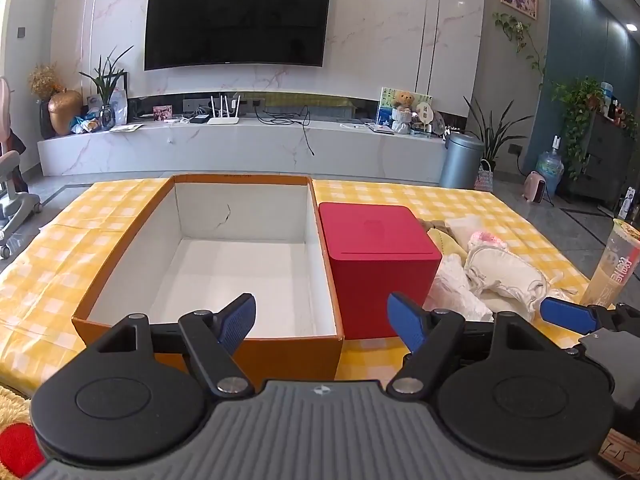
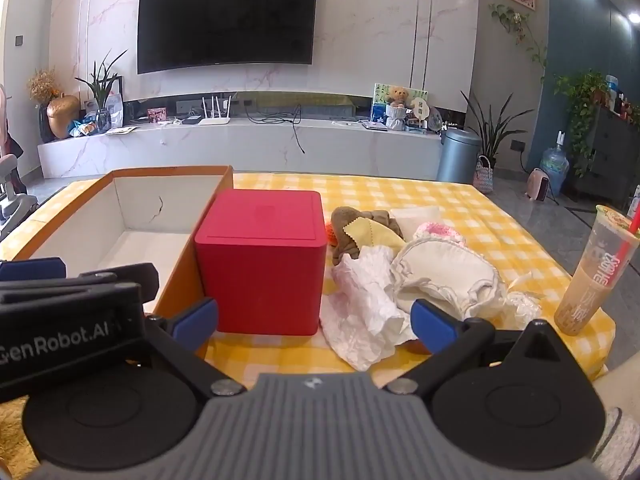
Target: Organize soft objects
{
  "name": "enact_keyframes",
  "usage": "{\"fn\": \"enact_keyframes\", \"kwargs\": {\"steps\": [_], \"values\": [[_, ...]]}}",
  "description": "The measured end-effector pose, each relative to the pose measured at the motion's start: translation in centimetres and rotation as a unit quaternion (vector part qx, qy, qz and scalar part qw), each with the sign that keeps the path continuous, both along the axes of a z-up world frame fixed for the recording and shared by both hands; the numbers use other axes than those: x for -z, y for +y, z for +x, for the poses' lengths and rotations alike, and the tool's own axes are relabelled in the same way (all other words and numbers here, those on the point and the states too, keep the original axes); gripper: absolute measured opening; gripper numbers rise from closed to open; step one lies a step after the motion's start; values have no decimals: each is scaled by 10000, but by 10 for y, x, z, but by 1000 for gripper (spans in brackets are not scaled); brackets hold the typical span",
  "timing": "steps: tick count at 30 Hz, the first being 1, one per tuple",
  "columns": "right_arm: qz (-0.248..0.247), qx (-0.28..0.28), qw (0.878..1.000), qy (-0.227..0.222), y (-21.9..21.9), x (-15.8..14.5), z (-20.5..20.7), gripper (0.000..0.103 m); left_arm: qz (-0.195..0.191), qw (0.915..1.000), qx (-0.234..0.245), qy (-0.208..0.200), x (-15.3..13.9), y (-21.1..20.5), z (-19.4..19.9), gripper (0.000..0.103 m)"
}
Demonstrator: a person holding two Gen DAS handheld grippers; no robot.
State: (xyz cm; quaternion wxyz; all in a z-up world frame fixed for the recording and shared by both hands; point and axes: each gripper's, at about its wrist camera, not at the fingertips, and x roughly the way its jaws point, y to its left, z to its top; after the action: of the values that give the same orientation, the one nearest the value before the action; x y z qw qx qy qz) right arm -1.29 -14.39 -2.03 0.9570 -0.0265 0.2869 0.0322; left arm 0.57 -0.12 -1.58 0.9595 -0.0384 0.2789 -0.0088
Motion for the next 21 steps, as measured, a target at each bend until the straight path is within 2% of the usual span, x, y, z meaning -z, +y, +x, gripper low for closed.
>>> {"fn": "enact_keyframes", "kwargs": {"steps": [21], "values": [[20, 36, 10000, 63, 1, 6, 3, 100, 86, 9999, -39, 69, 4, -2, 2, 88]]}}
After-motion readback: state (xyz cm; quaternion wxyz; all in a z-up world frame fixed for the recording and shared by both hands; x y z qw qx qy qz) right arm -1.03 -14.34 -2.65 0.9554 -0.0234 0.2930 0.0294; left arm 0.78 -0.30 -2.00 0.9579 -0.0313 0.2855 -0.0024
